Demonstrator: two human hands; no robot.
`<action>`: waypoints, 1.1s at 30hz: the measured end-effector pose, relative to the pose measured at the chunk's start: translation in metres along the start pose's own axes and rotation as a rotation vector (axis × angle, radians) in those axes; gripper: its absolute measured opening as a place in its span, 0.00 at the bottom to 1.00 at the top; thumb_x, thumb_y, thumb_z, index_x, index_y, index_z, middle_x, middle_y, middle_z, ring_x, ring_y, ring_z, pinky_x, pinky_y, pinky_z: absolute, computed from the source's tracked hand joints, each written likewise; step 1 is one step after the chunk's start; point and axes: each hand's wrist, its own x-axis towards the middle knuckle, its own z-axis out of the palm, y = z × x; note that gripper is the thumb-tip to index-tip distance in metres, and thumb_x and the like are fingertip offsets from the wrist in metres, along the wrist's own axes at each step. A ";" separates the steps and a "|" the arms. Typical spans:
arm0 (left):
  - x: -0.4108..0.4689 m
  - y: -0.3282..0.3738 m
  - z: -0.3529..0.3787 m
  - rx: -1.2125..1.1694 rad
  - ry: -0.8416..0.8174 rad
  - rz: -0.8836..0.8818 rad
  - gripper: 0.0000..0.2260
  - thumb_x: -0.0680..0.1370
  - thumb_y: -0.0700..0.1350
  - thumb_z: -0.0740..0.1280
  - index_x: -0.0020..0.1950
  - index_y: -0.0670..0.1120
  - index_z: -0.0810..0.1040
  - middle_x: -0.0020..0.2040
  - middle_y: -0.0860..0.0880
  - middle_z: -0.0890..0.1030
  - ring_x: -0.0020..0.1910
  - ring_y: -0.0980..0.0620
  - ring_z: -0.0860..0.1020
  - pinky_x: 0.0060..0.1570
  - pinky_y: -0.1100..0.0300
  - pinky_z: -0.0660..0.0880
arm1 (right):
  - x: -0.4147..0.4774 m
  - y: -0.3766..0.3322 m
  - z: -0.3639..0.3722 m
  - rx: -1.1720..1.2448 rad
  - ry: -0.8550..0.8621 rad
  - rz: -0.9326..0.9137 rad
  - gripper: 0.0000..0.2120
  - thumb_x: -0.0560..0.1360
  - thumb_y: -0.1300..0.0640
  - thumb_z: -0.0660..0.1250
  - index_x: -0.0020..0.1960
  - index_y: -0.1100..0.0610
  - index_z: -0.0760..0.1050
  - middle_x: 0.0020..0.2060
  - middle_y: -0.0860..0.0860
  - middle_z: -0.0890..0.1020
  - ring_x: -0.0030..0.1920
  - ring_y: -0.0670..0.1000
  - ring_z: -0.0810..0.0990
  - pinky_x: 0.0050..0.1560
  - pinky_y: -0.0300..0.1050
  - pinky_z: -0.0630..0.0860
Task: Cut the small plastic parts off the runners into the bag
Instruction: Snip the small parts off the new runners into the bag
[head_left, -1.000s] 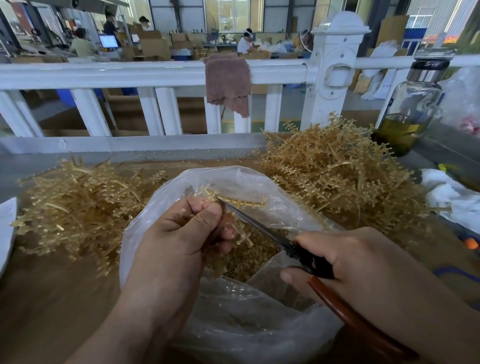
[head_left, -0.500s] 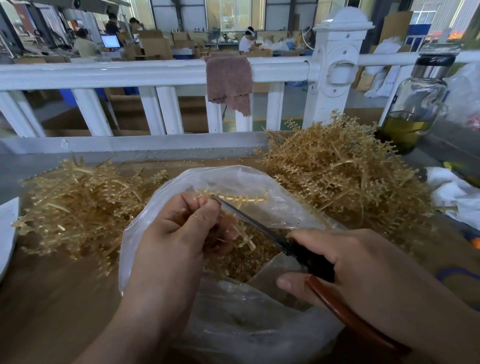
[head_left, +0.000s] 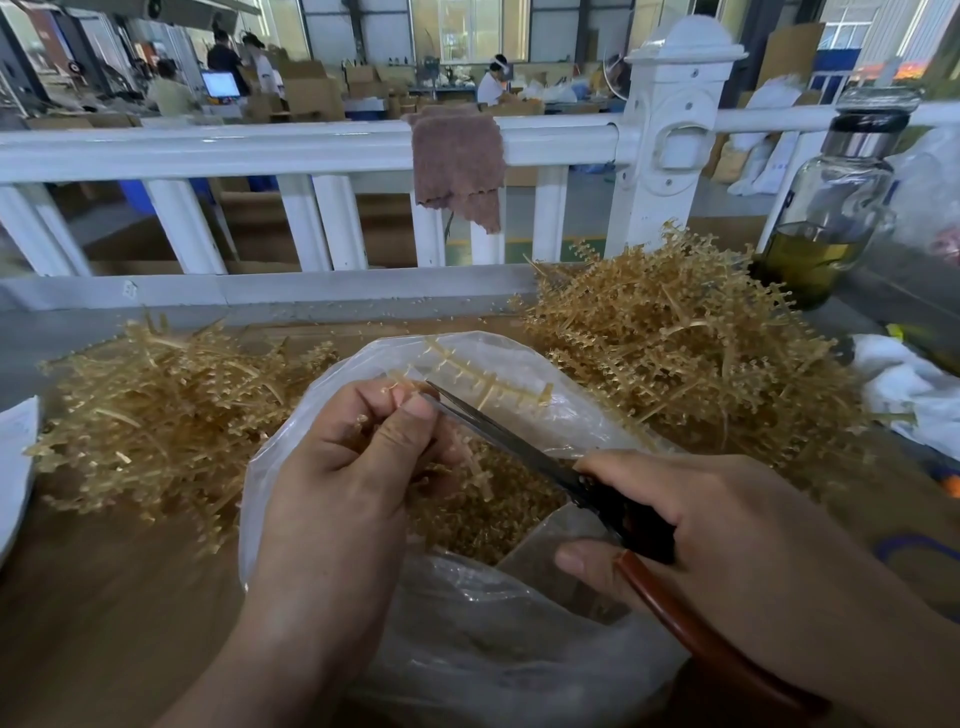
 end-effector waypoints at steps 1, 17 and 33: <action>0.000 0.000 0.000 0.005 0.003 0.006 0.06 0.75 0.49 0.68 0.37 0.53 0.80 0.35 0.48 0.82 0.37 0.54 0.82 0.36 0.64 0.78 | 0.000 0.000 0.000 -0.001 0.004 0.003 0.30 0.66 0.23 0.52 0.55 0.43 0.74 0.39 0.39 0.79 0.42 0.40 0.78 0.41 0.40 0.75; -0.001 -0.001 0.003 0.044 -0.033 0.029 0.08 0.74 0.50 0.70 0.38 0.47 0.79 0.36 0.46 0.83 0.36 0.53 0.82 0.37 0.63 0.79 | 0.002 0.003 -0.001 0.037 0.048 -0.038 0.23 0.69 0.28 0.58 0.45 0.46 0.76 0.31 0.40 0.76 0.35 0.41 0.77 0.37 0.37 0.71; -0.001 0.000 0.003 -0.049 -0.076 -0.020 0.06 0.73 0.48 0.69 0.38 0.47 0.79 0.35 0.46 0.81 0.36 0.50 0.79 0.35 0.62 0.78 | 0.002 0.004 0.002 0.056 0.032 -0.051 0.27 0.70 0.26 0.56 0.48 0.47 0.77 0.34 0.42 0.79 0.35 0.41 0.78 0.37 0.38 0.73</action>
